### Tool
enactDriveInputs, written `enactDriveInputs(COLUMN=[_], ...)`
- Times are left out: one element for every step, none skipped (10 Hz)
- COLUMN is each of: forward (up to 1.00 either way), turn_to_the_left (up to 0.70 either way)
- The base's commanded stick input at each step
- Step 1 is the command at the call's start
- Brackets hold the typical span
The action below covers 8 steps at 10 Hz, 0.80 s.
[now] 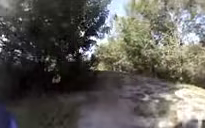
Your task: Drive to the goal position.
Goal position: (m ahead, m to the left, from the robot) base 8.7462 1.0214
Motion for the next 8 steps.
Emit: enactDriveInputs(forward=[0.7,0.7,0.7,0.7,0.7,0.7,0.7,0.7], turn_to_the_left=[-0.27,-0.27,-0.27,-0.27,-0.27,-0.27,-0.27,-0.27])
